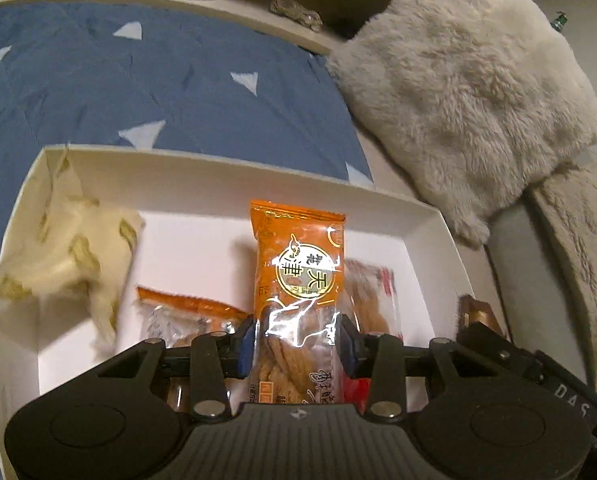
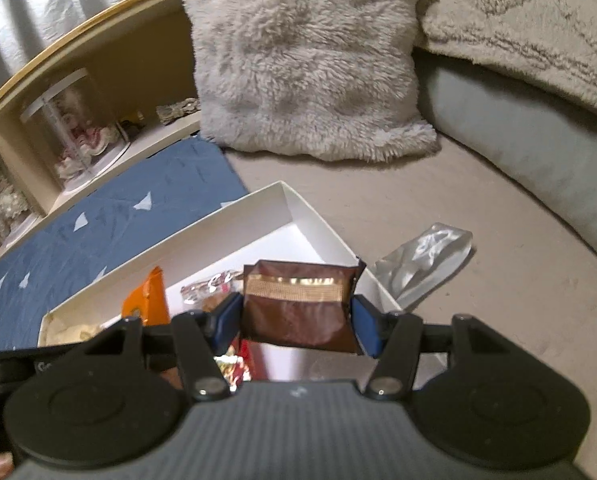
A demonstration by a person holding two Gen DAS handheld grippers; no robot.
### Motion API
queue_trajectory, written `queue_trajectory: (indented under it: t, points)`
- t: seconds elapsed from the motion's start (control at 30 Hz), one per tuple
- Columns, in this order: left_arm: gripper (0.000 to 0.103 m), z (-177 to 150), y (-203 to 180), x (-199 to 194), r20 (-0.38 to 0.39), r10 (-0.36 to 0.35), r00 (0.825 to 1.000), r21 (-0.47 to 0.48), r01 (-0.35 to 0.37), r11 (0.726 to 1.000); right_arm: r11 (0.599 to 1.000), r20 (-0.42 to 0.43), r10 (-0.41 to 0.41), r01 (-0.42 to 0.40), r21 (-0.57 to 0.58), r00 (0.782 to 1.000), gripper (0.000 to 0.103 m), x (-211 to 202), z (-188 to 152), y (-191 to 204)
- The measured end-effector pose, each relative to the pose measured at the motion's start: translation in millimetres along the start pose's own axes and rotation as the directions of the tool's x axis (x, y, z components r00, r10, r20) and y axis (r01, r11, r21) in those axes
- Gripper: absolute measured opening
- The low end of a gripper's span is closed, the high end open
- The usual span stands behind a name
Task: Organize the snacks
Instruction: 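Open both grippers to drop the orange and brown packets into the tray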
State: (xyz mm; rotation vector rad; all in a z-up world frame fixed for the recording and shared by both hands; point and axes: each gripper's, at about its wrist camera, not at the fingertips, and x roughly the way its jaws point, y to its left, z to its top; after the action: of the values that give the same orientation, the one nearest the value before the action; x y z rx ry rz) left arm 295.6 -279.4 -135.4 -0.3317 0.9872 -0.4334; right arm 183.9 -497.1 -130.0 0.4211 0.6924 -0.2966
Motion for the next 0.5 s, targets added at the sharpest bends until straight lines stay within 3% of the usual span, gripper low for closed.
queue_trajectory:
  t: [0.1, 0.2, 0.27, 0.5]
  points:
    - [0.043, 6, 4, 4, 0.014, 0.002, 1.0, 0.0, -0.002, 1.0, 1.0, 0.02, -0.003, 0.002, 0.028, 1.0, 0.065, 5, 4, -3]
    - [0.057, 8, 3, 6, -0.002, -0.015, 1.0, 0.014, 0.016, 1.0, 0.996, 0.029, 0.027, -0.03, 0.086, 0.999, 0.068, 10, 7, -8]
    - [0.068, 8, 2, 5, -0.006, -0.035, 0.999, 0.023, 0.035, 0.999, 0.993, 0.029, 0.027, -0.03, 0.116, 0.999, 0.08, 13, 9, -9]
    - [0.069, 4, -8, -6, -0.028, -0.014, 1.0, 0.084, 0.016, 0.996, 0.997, 0.016, 0.004, -0.006, 0.08, 1.0, 0.082, 5, 7, -4]
